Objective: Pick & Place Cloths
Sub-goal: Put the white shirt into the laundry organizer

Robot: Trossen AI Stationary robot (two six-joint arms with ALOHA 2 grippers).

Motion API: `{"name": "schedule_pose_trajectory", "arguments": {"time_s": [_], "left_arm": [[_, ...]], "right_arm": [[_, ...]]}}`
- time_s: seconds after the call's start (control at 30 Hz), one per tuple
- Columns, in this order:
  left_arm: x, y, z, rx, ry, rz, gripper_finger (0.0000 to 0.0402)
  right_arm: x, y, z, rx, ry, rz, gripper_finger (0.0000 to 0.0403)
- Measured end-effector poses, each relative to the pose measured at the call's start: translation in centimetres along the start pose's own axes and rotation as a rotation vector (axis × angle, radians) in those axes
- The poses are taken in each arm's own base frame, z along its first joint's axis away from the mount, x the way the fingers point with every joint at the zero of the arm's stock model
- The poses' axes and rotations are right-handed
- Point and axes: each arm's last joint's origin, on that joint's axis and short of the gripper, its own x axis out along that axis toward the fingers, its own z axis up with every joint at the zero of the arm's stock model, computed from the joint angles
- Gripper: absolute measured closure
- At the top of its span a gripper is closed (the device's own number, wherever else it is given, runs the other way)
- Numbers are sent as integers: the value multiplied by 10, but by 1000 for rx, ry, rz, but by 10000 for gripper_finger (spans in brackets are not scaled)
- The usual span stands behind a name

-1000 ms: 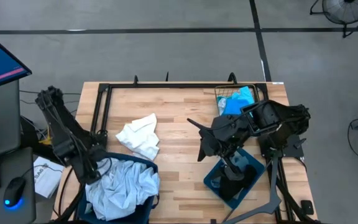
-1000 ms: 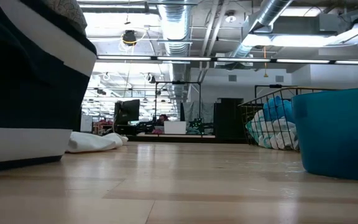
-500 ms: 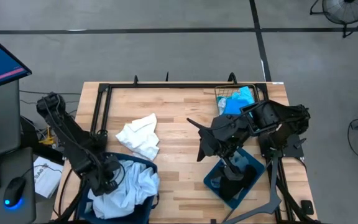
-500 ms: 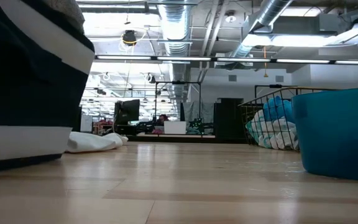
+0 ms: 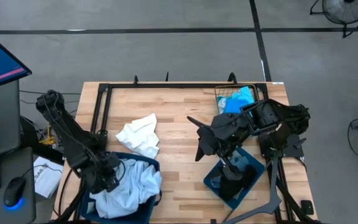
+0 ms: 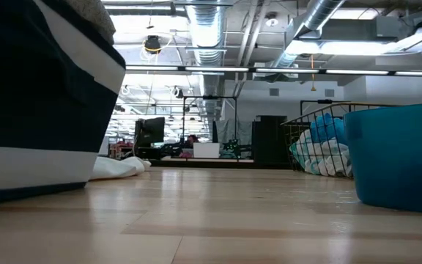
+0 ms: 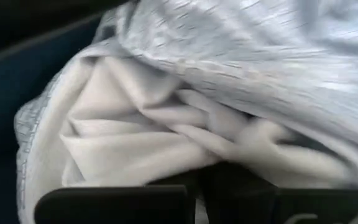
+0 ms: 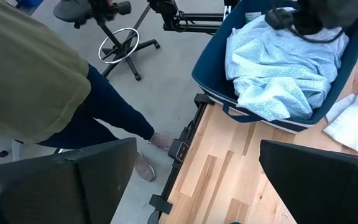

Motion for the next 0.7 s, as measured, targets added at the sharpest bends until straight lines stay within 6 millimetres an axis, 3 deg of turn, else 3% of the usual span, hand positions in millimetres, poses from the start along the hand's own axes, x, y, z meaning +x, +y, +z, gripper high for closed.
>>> {"name": "schedule_pose_trajectory", "arguments": {"time_s": [0.33,0.5,0.7], "left_arm": [[-62,-20,20,29,-63,-294,401],[-64,-31,37,71,-150,-325,401],[-52,-53,78,212,-465,-320,402]], "right_arm": [[0,0,0,-1,-3,-10,70],[0,0,0,-1,-3,-11,70],[0,0,0,0,-3,-11,70]]}}
